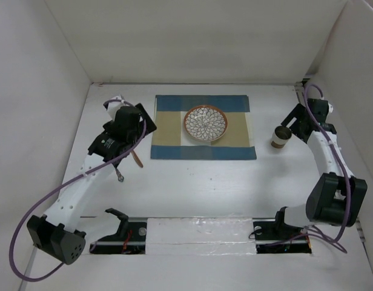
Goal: Set the dinner table for one person
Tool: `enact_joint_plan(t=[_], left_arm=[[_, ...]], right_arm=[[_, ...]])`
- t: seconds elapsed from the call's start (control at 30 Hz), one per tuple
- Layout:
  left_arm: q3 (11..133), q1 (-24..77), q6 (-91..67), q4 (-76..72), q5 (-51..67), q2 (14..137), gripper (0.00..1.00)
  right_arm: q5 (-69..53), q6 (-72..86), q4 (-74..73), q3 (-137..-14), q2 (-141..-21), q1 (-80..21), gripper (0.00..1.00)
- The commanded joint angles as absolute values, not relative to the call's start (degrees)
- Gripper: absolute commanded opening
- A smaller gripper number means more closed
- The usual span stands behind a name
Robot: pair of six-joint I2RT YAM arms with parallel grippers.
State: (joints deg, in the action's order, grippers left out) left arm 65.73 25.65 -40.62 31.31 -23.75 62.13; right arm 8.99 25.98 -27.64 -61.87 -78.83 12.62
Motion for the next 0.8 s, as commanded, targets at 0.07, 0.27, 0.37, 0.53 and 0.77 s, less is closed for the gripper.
enact_joint_plan(t=[0.07,0.27,0.37,0.53,0.77], left_arm=[[63.28,25.75,-35.69,31.65,-21.19,58.62,1.0],[62.75,25.75,-35.16,30.59,-19.26,57.22,1.0],[62.75,25.14,-35.16,30.59,-18.02,57.22,1.0],[62.75,25.14,-34.63,30.06,-17.41,57.22,1.0],[62.75,25.14,-34.63,30.06,-17.4,57.22,1.0]], right_arm=[[7.73,26.89,-21.27,-62.31,-81.99,14.24,0.87],[6.5,26.28,-18.82,-60.39,-85.43,14.24,0.79],[5.98,26.8,-17.15,-59.59,-86.66,14.24,0.74],[4.66,26.28,-15.47,-58.45,-91.31,14.24,0.61],[7.9,26.98,-16.95,-61.07,-91.15,10.91,0.0]])
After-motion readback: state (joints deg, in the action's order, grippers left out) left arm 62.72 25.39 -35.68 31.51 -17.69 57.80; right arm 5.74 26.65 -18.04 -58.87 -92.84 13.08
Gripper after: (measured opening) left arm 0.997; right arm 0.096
